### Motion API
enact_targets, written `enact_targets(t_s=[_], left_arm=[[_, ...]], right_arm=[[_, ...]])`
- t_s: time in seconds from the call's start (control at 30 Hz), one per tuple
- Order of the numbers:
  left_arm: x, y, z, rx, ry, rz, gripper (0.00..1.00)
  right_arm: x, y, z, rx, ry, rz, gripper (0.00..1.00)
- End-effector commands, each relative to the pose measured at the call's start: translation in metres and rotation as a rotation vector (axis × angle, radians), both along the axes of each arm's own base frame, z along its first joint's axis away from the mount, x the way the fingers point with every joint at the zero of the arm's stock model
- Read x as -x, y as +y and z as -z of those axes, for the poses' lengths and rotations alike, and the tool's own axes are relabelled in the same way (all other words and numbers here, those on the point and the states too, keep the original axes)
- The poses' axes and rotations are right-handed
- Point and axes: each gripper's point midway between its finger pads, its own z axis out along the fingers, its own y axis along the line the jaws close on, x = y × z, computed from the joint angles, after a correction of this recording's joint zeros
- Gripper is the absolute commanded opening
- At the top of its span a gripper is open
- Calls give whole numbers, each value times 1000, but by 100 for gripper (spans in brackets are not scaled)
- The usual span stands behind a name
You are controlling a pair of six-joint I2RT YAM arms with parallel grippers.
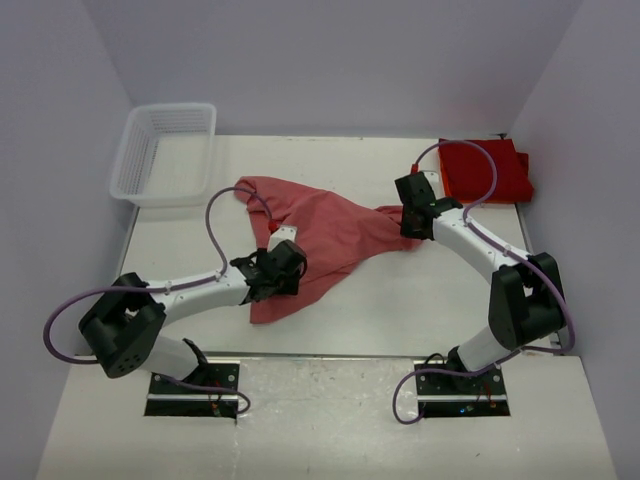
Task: Fold and stack the t-shirts
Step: Flatten out the tshirt
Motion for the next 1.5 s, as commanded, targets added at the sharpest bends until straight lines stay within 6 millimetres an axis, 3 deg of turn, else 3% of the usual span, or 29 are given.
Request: enact_targets(t_s=[0.0, 0.2, 0.9, 1.1, 1.23, 1.47], left_arm=[[-4, -11, -25, -35, -92, -37, 62], [9, -25, -8, -76, -62, -7, 62], [-8, -21, -1, -207, -90, -21, 62], [-13, -15, 6, -229, -83, -38, 55], [-16, -13, 6, -216, -85, -44, 44], [-18, -8, 8, -223, -78, -52, 42]], right_arm=[[-6, 4, -6, -26, -36, -1, 0], [-5, 4, -5, -32, -32, -2, 0], [0, 3, -9, -36, -40, -7, 0], [2, 4, -6, -39, -32, -12, 0], [2, 2, -4, -34, -31, -8, 0], [2, 3, -4, -37, -30, -12, 0]])
